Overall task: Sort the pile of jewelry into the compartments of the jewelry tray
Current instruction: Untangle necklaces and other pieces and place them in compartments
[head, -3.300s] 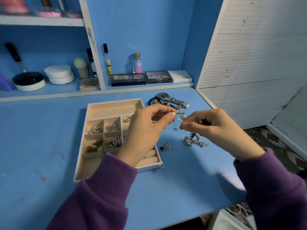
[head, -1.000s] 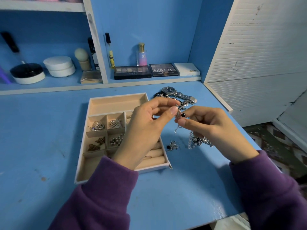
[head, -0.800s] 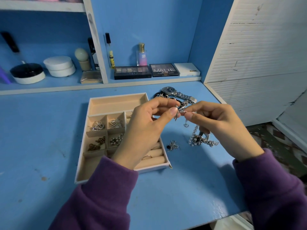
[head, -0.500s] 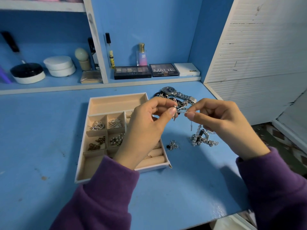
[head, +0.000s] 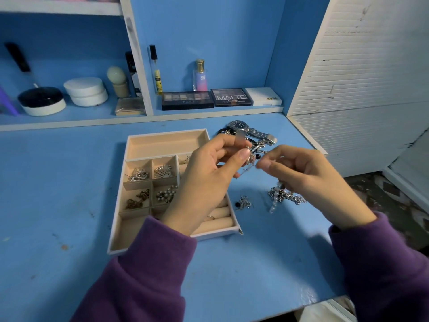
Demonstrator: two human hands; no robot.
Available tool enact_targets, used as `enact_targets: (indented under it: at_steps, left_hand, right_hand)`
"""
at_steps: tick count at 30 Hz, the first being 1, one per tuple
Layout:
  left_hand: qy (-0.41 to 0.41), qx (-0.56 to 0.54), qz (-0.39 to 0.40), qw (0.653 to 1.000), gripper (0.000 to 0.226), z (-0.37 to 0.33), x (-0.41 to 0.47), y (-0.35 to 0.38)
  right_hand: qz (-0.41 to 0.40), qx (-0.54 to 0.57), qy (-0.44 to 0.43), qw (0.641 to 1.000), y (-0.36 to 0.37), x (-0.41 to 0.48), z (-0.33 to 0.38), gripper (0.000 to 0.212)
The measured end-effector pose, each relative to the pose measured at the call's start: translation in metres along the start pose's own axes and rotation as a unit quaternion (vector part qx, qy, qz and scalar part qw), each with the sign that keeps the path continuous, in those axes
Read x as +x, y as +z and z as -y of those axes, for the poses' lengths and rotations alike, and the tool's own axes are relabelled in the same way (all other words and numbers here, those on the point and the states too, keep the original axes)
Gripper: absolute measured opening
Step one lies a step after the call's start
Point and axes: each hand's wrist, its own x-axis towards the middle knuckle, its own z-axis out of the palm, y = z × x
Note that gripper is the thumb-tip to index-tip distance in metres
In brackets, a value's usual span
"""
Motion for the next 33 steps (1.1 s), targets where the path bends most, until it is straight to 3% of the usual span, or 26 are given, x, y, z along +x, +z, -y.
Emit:
enact_targets:
  at_steps: [9, 15, 24, 29, 33]
  left_hand:
    - [-0.016, -0.008, 0.012, 1.0, 0.013, 0.001, 0.001, -0.001]
    - [-0.048, -0.071, 0.034, 0.996, 0.015, 0.001, 0.0, 0.0]
    - [-0.027, -0.075, 0.013, 0.997, 0.019, 0.001, 0.0, 0.001]
    - [-0.033, -0.075, 0.009, 0.997, 0.019, 0.001, 0.0, -0.001]
    - [-0.041, -0.09, 0.016, 0.995, 0.021, 0.001, 0.0, 0.001]
  right_hand:
    - [-0.046, 0.036, -0.024, 0.998, 0.002, 0.004, 0.001, 0.013]
    - [-0.055, 0.023, -0.044, 0.997, 0.002, 0.004, 0.004, 0.015]
    - [-0.073, 0.002, -0.047, 0.996, 0.004, 0.002, -0.002, 0.01]
    - [-0.047, -0.118, -0.023, 0.992, 0.001, 0.002, -0.017, 0.007]
    - [-0.037, -0.293, -0.053, 0.954, 0.003, 0.001, -0.023, 0.009]
